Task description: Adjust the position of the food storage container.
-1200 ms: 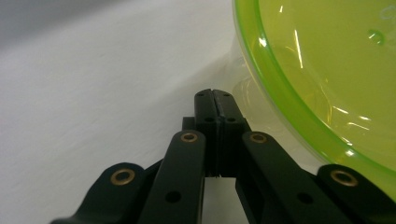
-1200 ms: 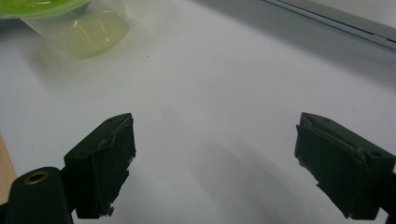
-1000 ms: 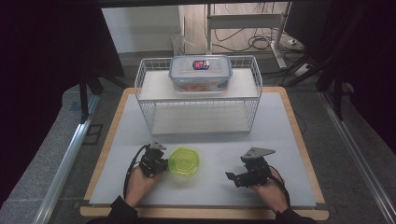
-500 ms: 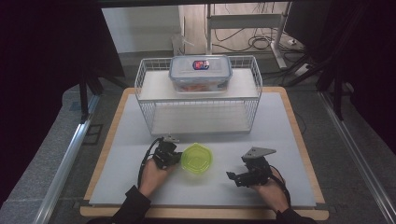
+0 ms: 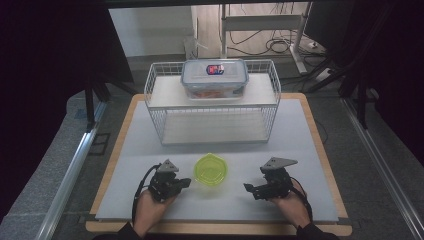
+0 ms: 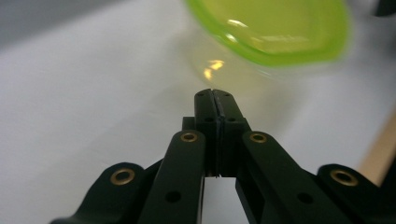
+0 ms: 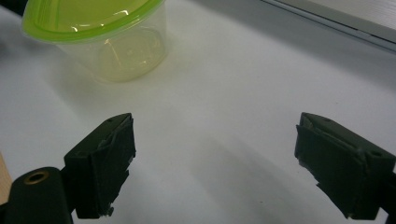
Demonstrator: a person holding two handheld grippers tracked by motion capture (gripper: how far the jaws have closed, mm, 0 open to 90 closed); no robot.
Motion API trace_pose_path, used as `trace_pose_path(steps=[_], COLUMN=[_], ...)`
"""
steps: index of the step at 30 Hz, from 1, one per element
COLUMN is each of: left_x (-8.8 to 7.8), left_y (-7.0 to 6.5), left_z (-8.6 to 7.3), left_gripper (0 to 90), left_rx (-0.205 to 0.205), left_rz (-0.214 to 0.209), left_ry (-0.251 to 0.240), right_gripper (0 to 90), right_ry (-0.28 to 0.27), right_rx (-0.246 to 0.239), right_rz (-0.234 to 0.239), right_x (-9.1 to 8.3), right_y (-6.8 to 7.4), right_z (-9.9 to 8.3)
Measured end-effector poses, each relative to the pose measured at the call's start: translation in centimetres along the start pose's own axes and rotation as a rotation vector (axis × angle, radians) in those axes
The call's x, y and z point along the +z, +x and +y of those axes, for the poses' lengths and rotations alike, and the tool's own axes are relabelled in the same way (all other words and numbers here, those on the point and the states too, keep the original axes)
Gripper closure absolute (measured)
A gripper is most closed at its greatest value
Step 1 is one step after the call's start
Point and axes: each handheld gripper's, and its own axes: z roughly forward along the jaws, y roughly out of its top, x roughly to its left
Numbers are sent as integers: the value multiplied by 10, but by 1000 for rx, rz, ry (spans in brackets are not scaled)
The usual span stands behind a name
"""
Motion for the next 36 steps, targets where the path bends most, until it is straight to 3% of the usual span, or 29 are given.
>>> trace_pose_path(steps=[1, 2, 3, 4, 5, 6, 9, 12, 16, 26, 36], left_x=[0, 1, 3, 3, 6, 6, 14, 19, 21, 13, 4], left_y=[0, -14, -21, -21, -34, -34, -51, -55, -53, -43, -23], left_z=[0, 1, 3, 3, 7, 7, 14, 19, 25, 22, 20], left_gripper=[900, 900, 900, 900, 900, 900, 900, 899, 899, 899, 894], left_rx=[0, 41, 66, 66, 103, 103, 144, 167, 167, 149, 112], left_rz=[0, -18, -26, -26, -45, -45, -75, -64, -39, -10, 36], left_ry=[0, -5, -4, -4, -8, -8, -18, -20, -34, -22, -18], right_gripper=[121, 121, 121, 121, 121, 121, 122, 122, 122, 123, 123], right_ry=[0, 1, 2, 3, 3, 3, 5, 8, 8, 9, 15], right_rx=[0, -2, -1, -2, -2, -2, -2, -2, -5, -4, -5], right_rz=[0, -1, 0, 0, 0, 0, 0, 2, 2, 4, 6], right_x=[0, 0, 0, 0, 0, 0, 1, 1, 1, 1, 2], right_y=[0, 0, 0, 0, 0, 0, 0, 0, 0, 0, 0], right_z=[0, 0, 0, 0, 0, 0, 0, 0, 0, 0, -1])
